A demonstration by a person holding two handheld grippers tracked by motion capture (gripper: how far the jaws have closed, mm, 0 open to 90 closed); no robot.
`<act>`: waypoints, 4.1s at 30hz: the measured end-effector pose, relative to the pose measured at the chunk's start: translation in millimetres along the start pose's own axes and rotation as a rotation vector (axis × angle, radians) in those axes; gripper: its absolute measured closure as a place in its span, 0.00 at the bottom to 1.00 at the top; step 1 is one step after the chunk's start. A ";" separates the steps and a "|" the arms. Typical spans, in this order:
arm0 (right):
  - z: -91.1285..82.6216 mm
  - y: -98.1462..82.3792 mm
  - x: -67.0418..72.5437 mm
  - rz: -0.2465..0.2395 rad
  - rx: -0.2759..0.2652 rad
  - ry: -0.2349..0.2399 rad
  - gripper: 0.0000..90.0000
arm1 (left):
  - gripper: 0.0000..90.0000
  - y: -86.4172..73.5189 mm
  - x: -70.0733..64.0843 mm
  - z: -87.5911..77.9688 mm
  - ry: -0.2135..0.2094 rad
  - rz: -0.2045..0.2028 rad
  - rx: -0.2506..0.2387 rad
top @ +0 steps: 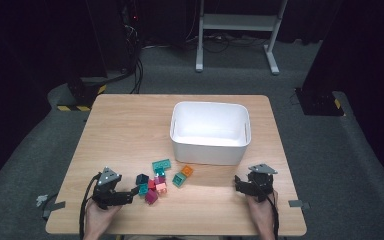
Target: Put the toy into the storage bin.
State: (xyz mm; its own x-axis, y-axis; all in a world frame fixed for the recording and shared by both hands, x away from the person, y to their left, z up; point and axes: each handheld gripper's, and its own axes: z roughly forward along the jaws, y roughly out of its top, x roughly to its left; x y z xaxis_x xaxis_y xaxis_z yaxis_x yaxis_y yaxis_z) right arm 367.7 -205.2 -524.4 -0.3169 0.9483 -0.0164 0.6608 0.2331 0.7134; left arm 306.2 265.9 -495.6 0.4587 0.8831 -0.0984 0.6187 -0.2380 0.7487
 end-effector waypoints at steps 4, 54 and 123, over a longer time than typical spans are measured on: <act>0.0 0.0 0.2 0.001 0.000 -0.001 0.19 | 0.16 5.8 -2.6 8.7 -0.001 0.004 0.009; -0.2 -0.1 0.4 0.002 0.001 -0.002 0.19 | 0.51 22.1 16.2 56.1 0.046 -0.044 0.051; -0.2 -0.1 0.4 0.000 0.000 -0.001 0.19 | 0.59 111.8 0.3 31.3 -0.114 0.022 -0.022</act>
State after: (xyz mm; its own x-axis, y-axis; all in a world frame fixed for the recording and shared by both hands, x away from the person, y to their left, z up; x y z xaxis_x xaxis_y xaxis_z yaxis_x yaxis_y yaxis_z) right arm 367.3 -204.8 -524.4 -0.3165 0.9484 -0.0170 0.6608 0.2333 0.7133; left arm 395.5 226.9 -432.4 0.5423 0.8257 -0.1553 0.5943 -0.2463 0.7656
